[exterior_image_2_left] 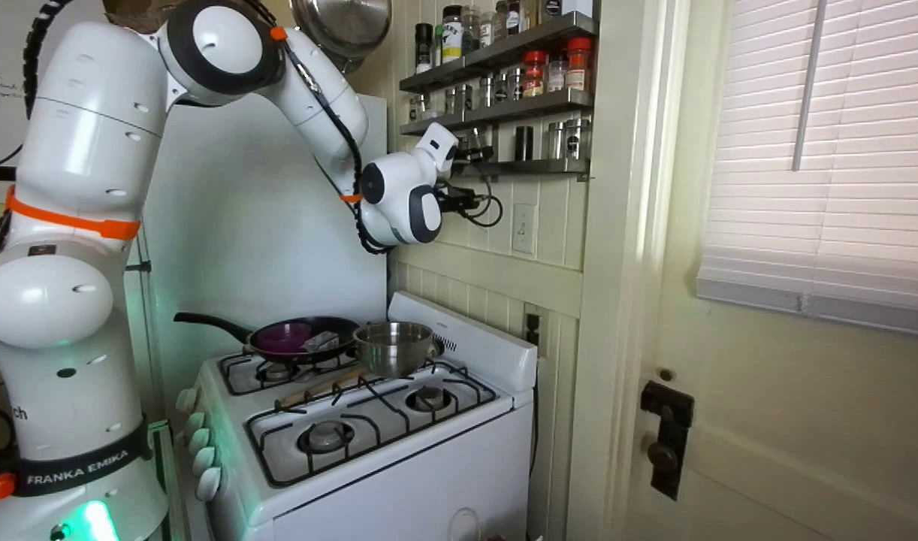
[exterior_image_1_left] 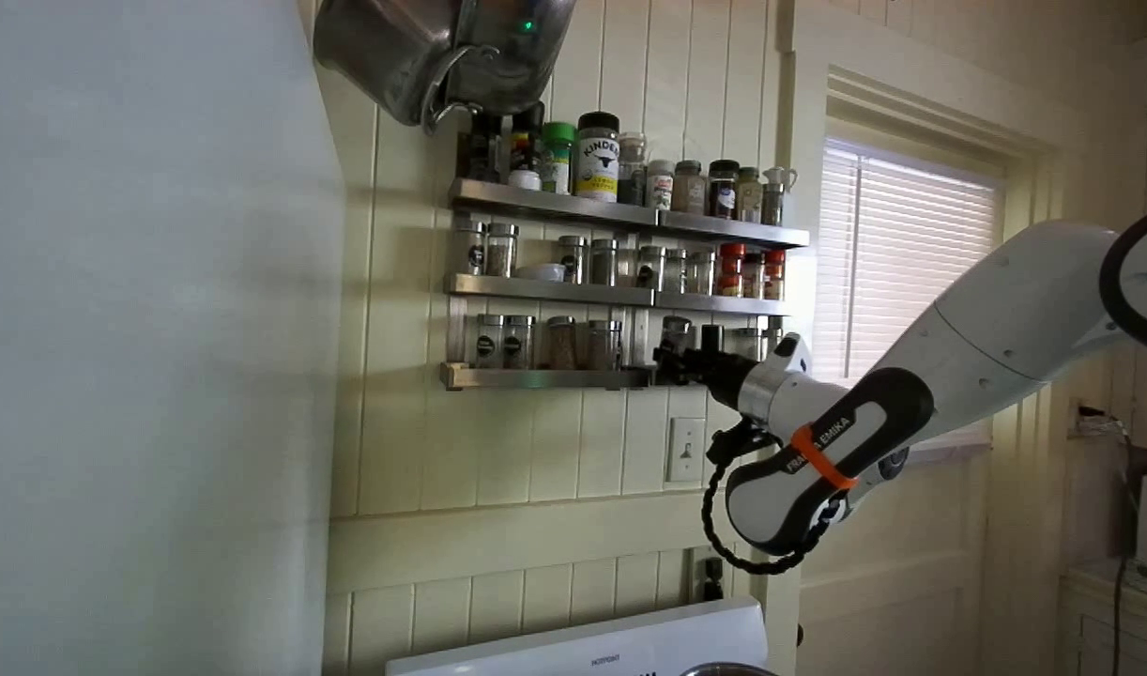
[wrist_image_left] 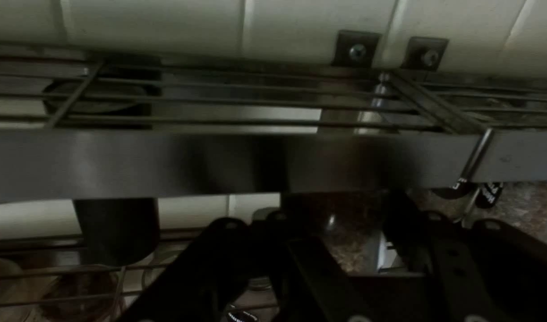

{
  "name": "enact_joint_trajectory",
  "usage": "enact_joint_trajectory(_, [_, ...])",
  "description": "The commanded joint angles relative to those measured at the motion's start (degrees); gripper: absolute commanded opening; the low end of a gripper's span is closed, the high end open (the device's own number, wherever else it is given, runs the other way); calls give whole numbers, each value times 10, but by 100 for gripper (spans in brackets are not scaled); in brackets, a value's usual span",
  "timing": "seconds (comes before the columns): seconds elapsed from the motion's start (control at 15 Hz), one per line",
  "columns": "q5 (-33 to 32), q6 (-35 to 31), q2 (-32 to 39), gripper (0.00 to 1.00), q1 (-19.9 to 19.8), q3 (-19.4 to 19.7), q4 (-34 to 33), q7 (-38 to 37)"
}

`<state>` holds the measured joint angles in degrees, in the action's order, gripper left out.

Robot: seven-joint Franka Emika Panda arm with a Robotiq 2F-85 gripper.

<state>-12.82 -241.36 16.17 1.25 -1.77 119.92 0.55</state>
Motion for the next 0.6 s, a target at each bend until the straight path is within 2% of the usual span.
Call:
enact_joint_trajectory(0.0, [-11,-26,0,23,-2,2,1,4])
enact_joint_trajectory(0.07, [-10,-24,-3,23,-3,2,7,1])
enact_joint_trajectory(0.13, [1,0,0,48,0,0,0,2])
enact_joint_trajectory(0.27, [1,0,0,48,0,0,0,2])
enact_joint_trajectory(0.33, [0,-9,1,23,1,1,-4,6])
enact_joint_trajectory(0.53, [-2,-23,9,23,1,0,-16,9])
